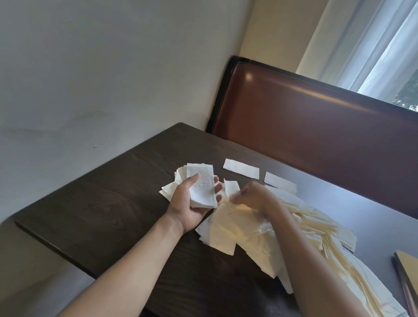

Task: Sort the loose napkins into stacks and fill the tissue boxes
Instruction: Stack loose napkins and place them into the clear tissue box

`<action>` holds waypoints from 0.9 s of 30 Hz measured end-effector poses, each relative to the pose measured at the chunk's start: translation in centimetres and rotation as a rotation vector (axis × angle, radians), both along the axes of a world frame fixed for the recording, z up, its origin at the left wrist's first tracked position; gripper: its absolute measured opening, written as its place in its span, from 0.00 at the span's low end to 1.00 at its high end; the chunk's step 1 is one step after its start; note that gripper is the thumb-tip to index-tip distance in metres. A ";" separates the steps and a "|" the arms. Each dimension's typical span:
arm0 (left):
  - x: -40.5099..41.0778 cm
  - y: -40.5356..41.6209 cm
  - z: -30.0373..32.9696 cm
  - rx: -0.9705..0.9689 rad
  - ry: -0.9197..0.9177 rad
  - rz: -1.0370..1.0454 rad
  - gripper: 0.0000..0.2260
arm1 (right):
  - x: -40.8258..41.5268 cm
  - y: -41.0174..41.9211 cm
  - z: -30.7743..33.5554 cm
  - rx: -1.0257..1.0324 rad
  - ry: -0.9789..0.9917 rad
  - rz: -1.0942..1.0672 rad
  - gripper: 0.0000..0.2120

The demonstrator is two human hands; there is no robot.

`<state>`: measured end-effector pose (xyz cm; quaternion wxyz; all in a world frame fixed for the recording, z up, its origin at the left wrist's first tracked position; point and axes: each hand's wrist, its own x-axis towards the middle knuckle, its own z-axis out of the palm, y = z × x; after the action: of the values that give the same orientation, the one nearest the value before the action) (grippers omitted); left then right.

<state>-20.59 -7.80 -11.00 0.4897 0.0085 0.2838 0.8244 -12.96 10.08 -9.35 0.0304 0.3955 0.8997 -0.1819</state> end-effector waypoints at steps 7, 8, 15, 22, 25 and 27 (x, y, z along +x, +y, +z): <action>-0.4 0.1 -0.6 -0.021 0.011 -0.012 0.14 | 0.9 -0.2 -0.1 -0.209 0.299 -0.105 0.16; -0.4 0.0 -0.5 -0.025 0.013 -0.011 0.14 | 1.1 -0.3 0.2 -0.252 0.388 -0.132 0.15; -0.4 0.2 -0.1 -0.051 0.010 0.003 0.21 | 1.7 -3.2 4.5 -0.530 0.907 -0.153 0.07; 0.3 0.3 -0.2 0.054 0.353 -0.015 0.34 | -0.4 -7.4 3.4 -0.661 0.949 -0.202 0.03; 0.0 0.4 -0.7 0.086 0.354 -0.089 0.36 | -1.2 -8.0 1.5 -0.636 0.963 -0.301 0.08; 0.0 0.4 -0.7 0.057 0.354 -0.085 0.30 | -1.5 -8.1 1.0 -0.638 0.930 -0.295 0.09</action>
<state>-20.62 -7.37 -11.71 0.4662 0.1793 0.3415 0.7962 -14.42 1.96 -8.39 -0.2757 0.3664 0.6549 -0.6007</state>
